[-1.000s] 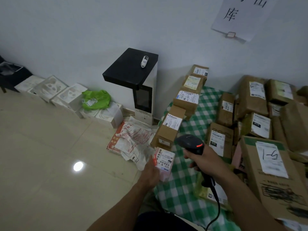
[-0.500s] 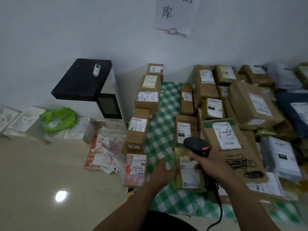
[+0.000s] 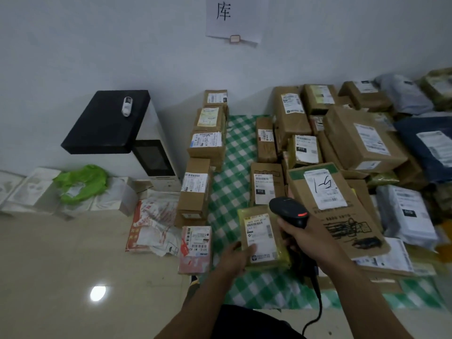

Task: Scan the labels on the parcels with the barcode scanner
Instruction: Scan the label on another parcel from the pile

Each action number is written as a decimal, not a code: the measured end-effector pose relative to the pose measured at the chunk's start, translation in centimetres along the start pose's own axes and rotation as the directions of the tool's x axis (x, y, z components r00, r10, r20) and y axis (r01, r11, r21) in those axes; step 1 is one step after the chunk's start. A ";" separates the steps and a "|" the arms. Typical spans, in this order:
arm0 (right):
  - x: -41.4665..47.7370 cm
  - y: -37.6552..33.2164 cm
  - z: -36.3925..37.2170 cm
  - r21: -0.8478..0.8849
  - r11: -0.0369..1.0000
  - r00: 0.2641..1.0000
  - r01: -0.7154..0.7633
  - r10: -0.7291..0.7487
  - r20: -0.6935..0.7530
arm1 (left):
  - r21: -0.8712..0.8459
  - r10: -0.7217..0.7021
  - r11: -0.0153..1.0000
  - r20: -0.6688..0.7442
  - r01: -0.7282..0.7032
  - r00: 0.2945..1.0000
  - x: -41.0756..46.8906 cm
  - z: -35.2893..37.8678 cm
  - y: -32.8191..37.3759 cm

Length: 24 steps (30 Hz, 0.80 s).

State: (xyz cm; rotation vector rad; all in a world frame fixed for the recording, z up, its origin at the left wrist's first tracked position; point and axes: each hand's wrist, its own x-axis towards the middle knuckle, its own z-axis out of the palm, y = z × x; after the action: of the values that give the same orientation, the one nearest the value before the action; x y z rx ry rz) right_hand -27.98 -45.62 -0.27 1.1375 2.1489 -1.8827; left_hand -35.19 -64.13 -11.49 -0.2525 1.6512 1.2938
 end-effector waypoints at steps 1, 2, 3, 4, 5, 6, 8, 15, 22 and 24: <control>0.0 -0.2 0.4 -0.006 1.000 1.000 0.014 -0.014 -0.007 | -0.013 0.004 1.000 -0.021 -0.004 1.000 -0.6 -0.6 0.2; 0.1 -0.5 1.0 -0.019 0.999 0.999 0.031 -0.031 -0.011 | -0.038 0.015 0.999 -0.034 -0.016 0.999 -1.1 -1.3 0.2; 0.1 -0.9 1.6 -0.048 0.998 0.998 0.051 -0.052 -0.019 | -0.062 0.035 0.997 -0.036 -0.037 0.999 -1.7 -1.8 0.4; 0.2 -1.1 2.1 -0.082 0.994 0.996 0.077 -0.080 -0.031 | -0.099 0.067 0.993 -0.035 -0.070 0.997 -2.4 -2.1 0.7; 0.3 -1.5 2.5 -0.121 0.987 0.993 0.104 -0.109 -0.035 | -0.130 0.110 0.985 -0.047 -0.115 0.993 -3.1 -2.4 1.1; 0.4 -1.8 2.9 -0.153 0.980 0.990 0.128 -0.135 -0.036 | -0.156 0.157 0.974 -0.069 -0.166 0.985 -3.7 -2.6 1.6; 0.4 -2.7 3.6 -0.160 0.973 0.985 0.164 -0.169 -0.021 | -0.134 0.241 0.956 -0.157 -0.262 0.958 -4.4 -2.8 2.8; 0.9 -6.0 4.9 -0.204 0.945 0.961 0.255 -0.271 -0.056 | 0.031 0.511 0.849 -0.301 -0.527 0.805 -4.8 -4.0 6.3; 1.3 -10.5 4.5 -0.155 0.934 0.947 0.321 -0.321 0.028 | 0.027 0.611 0.757 -0.381 -0.652 0.693 -3.2 -3.2 10.4; 1.4 -11.4 4.1 -0.147 0.931 0.942 0.334 -0.334 0.026 | 0.033 0.634 0.735 -0.386 -0.677 0.670 -2.5 -2.9 12.1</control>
State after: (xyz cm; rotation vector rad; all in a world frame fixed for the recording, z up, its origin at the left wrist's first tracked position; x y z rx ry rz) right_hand -37.03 -48.31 7.41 0.7819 2.5682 -1.7931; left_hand -43.64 -62.56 -2.12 0.0612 2.1034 1.9902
